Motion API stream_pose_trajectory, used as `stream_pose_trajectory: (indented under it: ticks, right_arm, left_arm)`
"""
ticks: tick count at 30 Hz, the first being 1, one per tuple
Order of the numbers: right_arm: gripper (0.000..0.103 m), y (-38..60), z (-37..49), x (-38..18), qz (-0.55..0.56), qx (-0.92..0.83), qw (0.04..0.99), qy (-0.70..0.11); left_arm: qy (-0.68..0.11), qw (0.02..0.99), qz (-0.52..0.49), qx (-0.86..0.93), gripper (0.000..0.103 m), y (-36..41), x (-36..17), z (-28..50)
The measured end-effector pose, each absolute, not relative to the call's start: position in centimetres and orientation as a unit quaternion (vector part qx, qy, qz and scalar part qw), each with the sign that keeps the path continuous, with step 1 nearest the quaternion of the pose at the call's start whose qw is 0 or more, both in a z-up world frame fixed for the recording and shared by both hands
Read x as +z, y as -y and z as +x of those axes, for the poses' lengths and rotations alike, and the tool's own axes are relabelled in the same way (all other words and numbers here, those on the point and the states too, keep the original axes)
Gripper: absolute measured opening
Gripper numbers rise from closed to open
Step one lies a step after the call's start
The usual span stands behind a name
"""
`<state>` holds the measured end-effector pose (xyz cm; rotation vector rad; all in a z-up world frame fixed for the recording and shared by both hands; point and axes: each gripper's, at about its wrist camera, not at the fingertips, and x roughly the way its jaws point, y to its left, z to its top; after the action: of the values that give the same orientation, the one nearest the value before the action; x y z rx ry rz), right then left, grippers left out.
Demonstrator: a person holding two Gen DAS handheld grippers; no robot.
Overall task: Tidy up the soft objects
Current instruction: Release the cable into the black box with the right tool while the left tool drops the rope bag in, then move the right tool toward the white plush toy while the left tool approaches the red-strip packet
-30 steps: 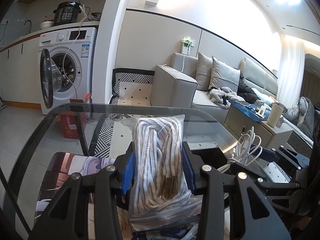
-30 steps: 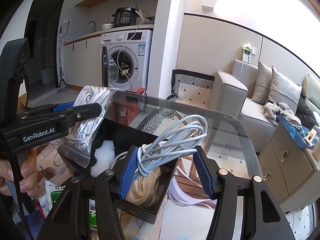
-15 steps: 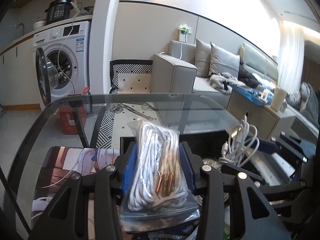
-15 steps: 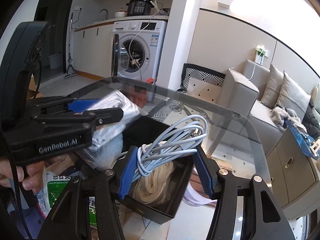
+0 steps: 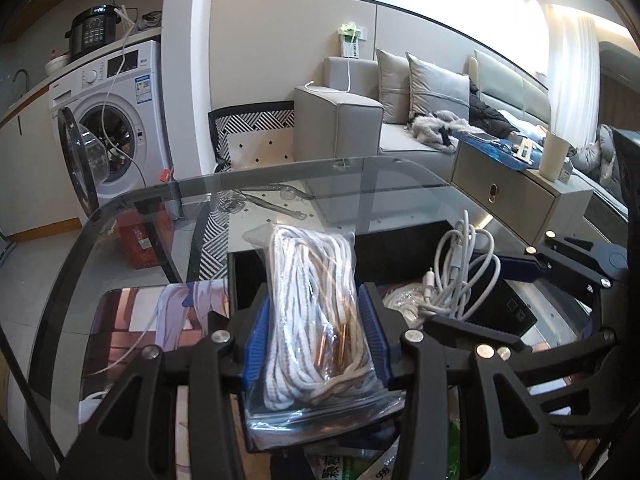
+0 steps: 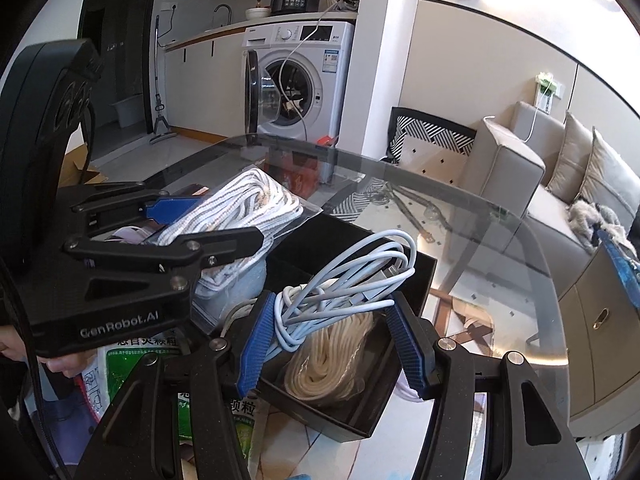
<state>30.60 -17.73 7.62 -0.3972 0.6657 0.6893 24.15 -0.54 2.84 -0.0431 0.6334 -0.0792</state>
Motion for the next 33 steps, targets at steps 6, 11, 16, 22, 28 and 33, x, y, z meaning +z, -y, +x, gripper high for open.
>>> stream_pose_trajectory:
  ticks: [6, 11, 16, 22, 28, 33]
  right_arm:
    - [0.057, 17.8, 30.3, 7.8, -0.191, 0.337, 0.861, -0.329]
    - [0.058, 17.6, 30.1, 7.9, -0.203, 0.337, 0.858, -0.330]
    - [0.077, 18.2, 29.6, 8.8, -0.202, 0.321, 0.874, -0.304]
    - [0.102, 20.4, 27.6, 11.3, -0.166, 0.316, 0.892, -0.278]
    - [0.102, 22.7, 24.8, 13.0, -0.119, 0.313, 0.903, -0.271]
    - [0.103, 24.5, 22.4, 13.3, -0.098, 0.309, 0.906, -0.272]
  left_arm:
    - [-0.323, 0.945, 0.000, -0.052, 0.041, 1.4, 2.5, 23.7]
    - [-0.329, 0.942, -0.002, -0.059, 0.044, 1.2, 2.8, 23.6]
    - [-0.333, 0.941, -0.021, -0.060, 0.062, 0.3, 3.3, 23.2]
    - [-0.294, 0.953, -0.049, -0.051, 0.099, -1.2, 5.4, 20.4]
    - [-0.283, 0.958, -0.040, -0.012, 0.103, -2.5, 6.6, 17.8]
    - [-0.283, 0.958, -0.039, 0.008, 0.103, -3.3, 6.5, 15.7]
